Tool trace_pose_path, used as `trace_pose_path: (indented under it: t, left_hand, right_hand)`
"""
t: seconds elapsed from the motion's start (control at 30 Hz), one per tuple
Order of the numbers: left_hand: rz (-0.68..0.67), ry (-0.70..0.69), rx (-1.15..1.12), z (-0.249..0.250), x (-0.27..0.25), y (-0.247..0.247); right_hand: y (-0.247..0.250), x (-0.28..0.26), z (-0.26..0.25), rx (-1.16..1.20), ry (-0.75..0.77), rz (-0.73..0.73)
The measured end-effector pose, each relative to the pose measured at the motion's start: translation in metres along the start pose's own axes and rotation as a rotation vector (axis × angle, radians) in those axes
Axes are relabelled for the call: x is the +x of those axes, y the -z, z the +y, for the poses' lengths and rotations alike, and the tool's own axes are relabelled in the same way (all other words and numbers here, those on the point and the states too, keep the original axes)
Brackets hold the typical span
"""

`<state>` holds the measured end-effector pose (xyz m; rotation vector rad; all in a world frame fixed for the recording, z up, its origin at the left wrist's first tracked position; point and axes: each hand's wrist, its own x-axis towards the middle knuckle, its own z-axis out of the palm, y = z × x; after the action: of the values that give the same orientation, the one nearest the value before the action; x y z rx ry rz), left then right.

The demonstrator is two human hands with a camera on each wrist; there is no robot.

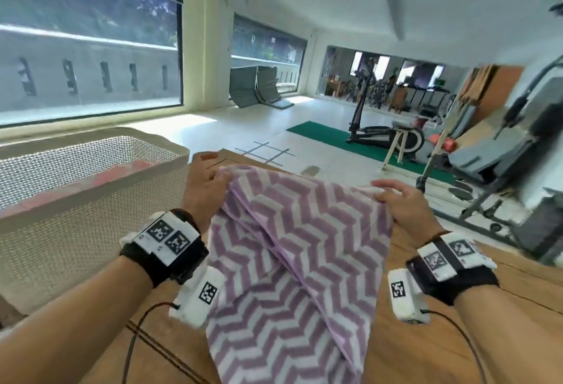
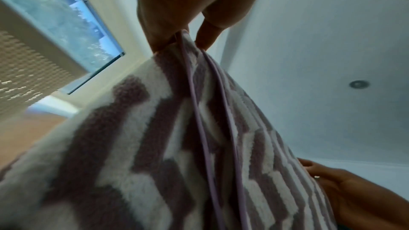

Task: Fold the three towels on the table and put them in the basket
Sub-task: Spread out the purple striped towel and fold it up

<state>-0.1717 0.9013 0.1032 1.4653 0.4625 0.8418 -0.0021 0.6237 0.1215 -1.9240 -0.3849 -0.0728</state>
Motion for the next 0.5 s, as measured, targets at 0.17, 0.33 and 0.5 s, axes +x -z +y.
trace_pose_path:
  t: [0.17, 0.33, 0.5]
  left_hand:
    - [-0.052, -0.135, -0.006, 0.044, 0.022, -0.019]
    - [-0.185, -0.188, -0.045, 0.07, 0.038, -0.022]
    - [-0.354, -0.189, -0.081, 0.083, 0.051, -0.024]
  right_hand:
    - [0.038, -0.017, -0.058, 0.084, 0.068, -0.027]
    - [0.062, -0.036, -0.086, -0.074, 0.106, -0.088]
    - [0.076, -0.051, -0.092, -0.175, 0.163, 0.103]
